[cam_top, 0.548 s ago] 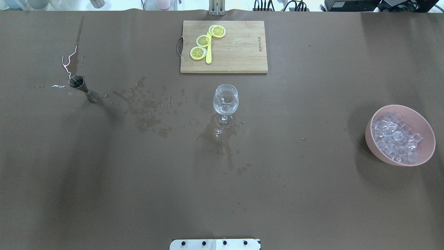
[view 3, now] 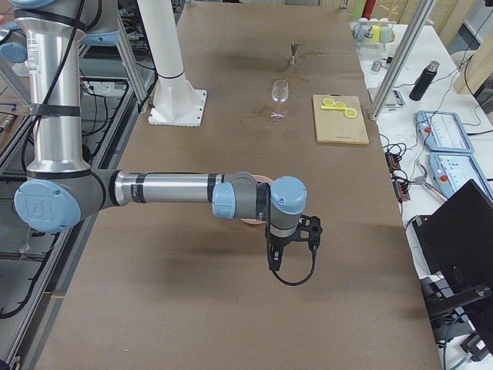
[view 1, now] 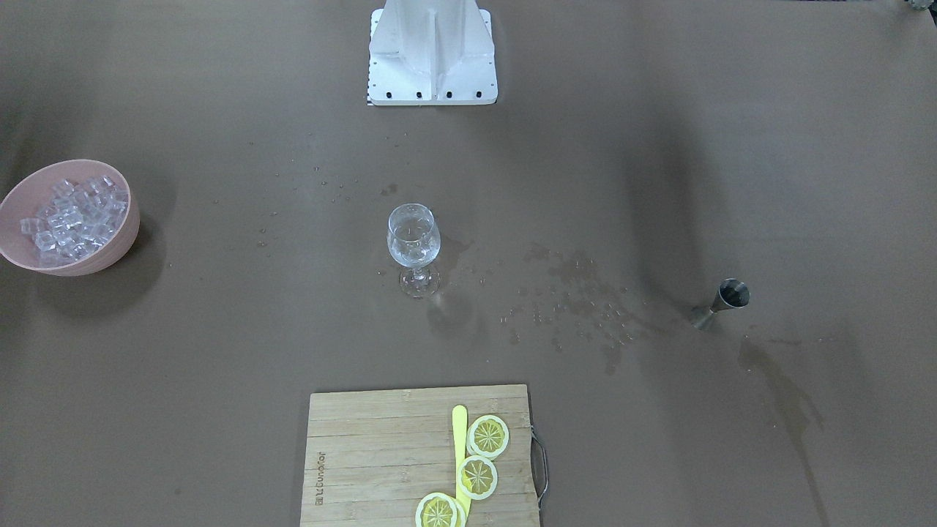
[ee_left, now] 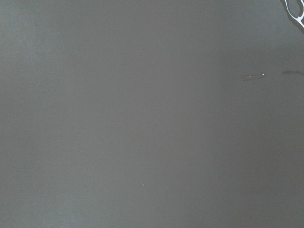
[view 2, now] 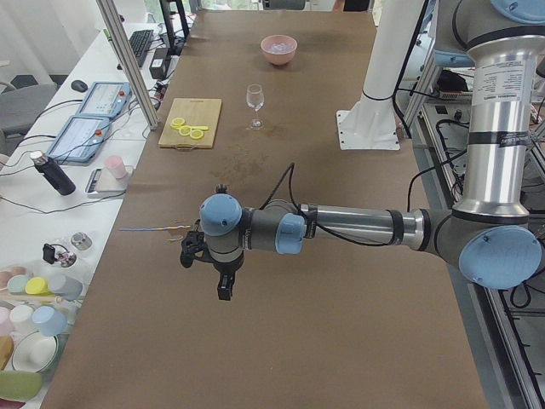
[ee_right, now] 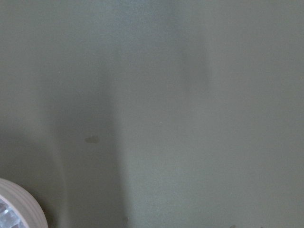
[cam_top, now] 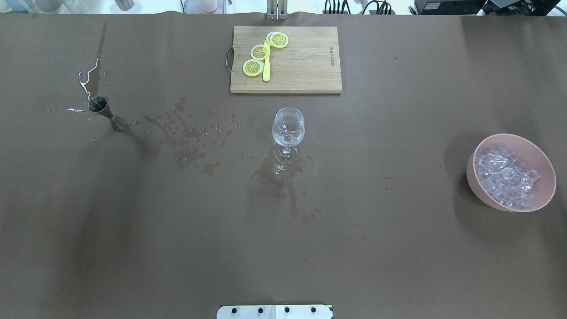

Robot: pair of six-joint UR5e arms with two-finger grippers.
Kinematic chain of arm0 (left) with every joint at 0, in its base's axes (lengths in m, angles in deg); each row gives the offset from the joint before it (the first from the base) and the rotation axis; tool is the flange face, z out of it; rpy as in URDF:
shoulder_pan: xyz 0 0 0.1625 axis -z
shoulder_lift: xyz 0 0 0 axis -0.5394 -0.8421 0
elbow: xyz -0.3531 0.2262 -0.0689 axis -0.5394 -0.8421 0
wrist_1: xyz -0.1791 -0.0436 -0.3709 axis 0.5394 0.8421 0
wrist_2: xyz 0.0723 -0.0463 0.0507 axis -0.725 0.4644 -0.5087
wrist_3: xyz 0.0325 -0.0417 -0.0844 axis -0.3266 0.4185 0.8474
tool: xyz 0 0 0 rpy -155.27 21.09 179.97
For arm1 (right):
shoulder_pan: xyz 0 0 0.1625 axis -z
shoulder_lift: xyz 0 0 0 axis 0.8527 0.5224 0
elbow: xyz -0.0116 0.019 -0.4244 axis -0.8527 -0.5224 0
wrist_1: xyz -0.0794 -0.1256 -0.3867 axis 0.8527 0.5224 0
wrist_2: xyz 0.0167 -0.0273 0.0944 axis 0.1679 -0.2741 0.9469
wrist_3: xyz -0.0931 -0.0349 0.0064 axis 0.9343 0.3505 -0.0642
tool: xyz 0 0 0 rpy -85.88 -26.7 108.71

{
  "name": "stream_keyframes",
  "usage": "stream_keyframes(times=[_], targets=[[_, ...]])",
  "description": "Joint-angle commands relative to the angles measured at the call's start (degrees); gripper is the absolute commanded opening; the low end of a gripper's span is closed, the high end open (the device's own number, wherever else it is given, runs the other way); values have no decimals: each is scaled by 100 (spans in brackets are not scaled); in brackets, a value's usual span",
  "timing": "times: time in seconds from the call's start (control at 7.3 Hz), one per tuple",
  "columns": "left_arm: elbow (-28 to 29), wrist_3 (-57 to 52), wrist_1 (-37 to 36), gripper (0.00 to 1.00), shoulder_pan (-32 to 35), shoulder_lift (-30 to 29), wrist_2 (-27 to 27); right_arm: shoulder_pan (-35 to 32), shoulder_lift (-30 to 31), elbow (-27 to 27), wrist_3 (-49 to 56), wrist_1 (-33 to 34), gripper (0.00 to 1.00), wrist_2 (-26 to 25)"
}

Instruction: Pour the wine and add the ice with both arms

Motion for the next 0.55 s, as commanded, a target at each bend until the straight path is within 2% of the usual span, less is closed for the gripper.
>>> stream_keyframes(times=[0.0, 0.41], targets=[[-20, 17, -11, 98, -17, -27, -15, 0, -7, 9, 0, -6, 100, 27], [24, 0, -63, 98, -69, -115, -506, 0, -7, 9, 0, -6, 100, 62]])
